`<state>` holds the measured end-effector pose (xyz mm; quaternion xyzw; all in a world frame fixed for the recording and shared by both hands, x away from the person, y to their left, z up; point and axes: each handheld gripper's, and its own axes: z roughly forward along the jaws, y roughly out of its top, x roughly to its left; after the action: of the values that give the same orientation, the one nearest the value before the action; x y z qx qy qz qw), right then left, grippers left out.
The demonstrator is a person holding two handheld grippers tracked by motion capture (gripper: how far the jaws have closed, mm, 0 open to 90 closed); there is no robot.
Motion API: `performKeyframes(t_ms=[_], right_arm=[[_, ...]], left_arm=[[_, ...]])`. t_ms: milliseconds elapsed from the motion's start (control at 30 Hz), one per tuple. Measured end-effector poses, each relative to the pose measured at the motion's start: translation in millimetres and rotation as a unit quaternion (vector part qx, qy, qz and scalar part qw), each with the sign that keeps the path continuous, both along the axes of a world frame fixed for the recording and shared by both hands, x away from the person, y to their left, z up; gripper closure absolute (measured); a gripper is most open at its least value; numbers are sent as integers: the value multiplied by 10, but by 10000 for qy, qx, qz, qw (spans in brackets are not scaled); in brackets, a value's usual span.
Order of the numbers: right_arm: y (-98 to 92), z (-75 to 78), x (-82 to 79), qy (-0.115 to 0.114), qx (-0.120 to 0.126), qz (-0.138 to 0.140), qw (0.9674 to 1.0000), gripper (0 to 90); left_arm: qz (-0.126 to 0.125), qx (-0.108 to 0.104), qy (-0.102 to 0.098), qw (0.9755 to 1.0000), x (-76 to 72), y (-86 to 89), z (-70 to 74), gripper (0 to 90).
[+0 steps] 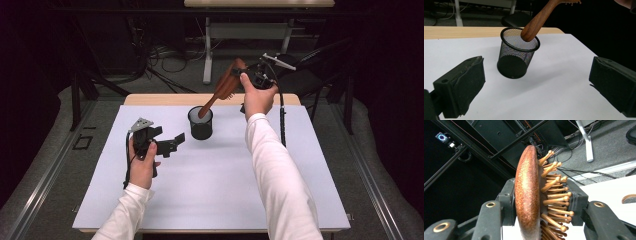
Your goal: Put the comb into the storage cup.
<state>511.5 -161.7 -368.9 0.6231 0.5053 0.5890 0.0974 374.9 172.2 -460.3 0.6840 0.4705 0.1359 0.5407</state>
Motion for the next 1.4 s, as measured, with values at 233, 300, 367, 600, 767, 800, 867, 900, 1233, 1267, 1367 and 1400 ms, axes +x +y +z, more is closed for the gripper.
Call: performKeyframes(t_ms=[233, 300, 367, 600, 767, 800, 867, 900, 1233, 1267, 1367, 1400], right_arm=[[44, -113, 27, 23, -64, -51, 10000, 506], [59, -141, 33, 29, -55, -62, 10000, 506], [78, -168, 41, 25, -77, -70, 9999, 506], [138, -233, 62, 13, -109, -76, 9999, 506], [167, -257, 62, 20, -185, -69, 9998, 506], [173, -264, 63, 24, -181, -65, 9998, 506], [183, -278, 64, 16, -195, -52, 9998, 505], [188, -284, 61, 24, -193, -43, 9998, 505], [198, -395, 62, 57, -174, -45, 9998, 505], [201, -408, 64, 47, -142, -52, 9999, 505], [206, -437, 66, 61, -153, -53, 9999, 505], [210, -445, 67, 76, -168, -40, 9998, 505]], left_arm=[[1, -20, 12, 10000, 4, 10, 0, 4], [8, -27, 18, 10000, 5, 15, 0, 4], [13, -32, 13, 10000, 6, 21, 0, 4], [25, -50, 13, 10000, 6, 28, -1, 4], [27, -51, 15, 10000, 9, 34, -4, 4], [28, -49, 18, 10000, 9, 35, -4, 4], [32, -47, 16, 10000, 10, 35, -5, 4], [35, -45, 15, 10000, 10, 33, -7, 4], [21, -17, 36, 10000, 15, 31, -15, 4], [21, -23, 38, 10000, 15, 31, -16, 4], [21, -23, 36, 10000, 17, 33, -19, 4], [29, -26, 44, 10000, 17, 33, -19, 4]])
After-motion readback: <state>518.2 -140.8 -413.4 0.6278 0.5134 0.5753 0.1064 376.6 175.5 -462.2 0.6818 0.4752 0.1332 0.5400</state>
